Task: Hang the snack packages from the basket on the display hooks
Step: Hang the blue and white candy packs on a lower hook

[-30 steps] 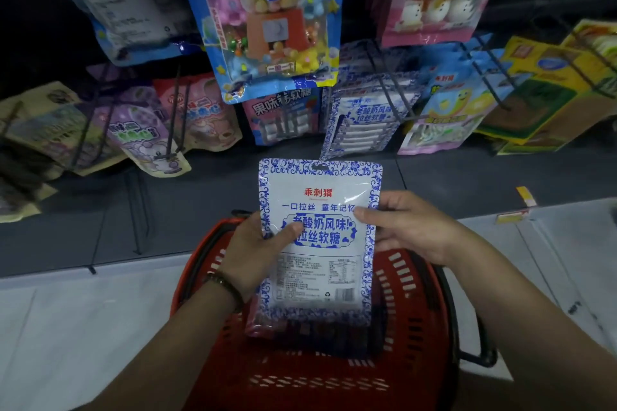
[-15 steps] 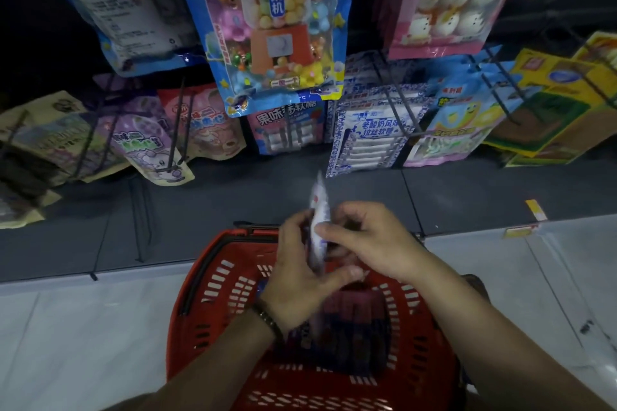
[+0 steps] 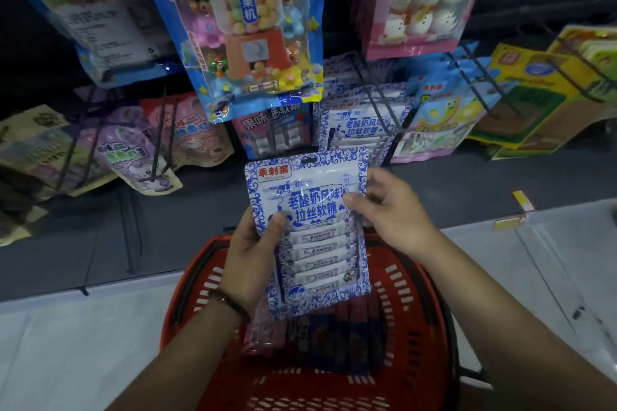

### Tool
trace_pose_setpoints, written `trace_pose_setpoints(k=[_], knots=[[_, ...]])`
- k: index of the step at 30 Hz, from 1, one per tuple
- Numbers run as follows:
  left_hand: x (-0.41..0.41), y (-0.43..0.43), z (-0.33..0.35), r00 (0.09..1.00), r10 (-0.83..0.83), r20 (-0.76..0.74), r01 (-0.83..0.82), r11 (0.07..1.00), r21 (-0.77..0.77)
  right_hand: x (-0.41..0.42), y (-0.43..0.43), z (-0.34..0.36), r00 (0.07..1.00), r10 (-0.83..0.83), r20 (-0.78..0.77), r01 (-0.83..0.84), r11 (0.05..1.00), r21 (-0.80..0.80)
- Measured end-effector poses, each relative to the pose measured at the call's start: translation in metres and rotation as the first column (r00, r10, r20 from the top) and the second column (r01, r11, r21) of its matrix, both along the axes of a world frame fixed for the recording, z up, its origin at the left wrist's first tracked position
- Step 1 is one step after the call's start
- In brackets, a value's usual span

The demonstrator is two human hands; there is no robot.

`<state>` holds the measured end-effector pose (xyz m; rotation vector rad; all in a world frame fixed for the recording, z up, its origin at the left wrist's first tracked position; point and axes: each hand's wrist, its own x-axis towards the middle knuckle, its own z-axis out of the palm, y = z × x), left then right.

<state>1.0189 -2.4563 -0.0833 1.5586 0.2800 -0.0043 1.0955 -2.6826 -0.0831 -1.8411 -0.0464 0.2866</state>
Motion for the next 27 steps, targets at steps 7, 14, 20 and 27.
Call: trace_pose_setpoints(k=[7, 14, 20, 27], knots=[[0.012, -0.014, 0.033, 0.993, -0.08, 0.084, 0.068, 0.989, 0.135, 0.001, -0.017, 0.016, 0.974, -0.132, 0.185, 0.133, 0.991, 0.01], [0.043, -0.036, 0.059, 0.961, -0.111, 0.252, 0.03, 0.951, 0.306, 0.003, -0.04, 0.037, 0.892, -0.357, 0.276, 0.3, 0.927, 0.226], [0.059, -0.067, 0.03, 0.99, -0.045, 0.132, 0.019, 0.982, 0.187, 0.007, -0.054, 0.03, 0.889, -0.417, 0.19, 0.362, 0.893, 0.267], [0.086, -0.105, 0.009, 0.991, 0.07, -0.117, -0.069, 0.998, 0.013, 0.017, -0.058, 0.022, 0.956, -0.293, -0.017, 0.292, 0.942, 0.163]])
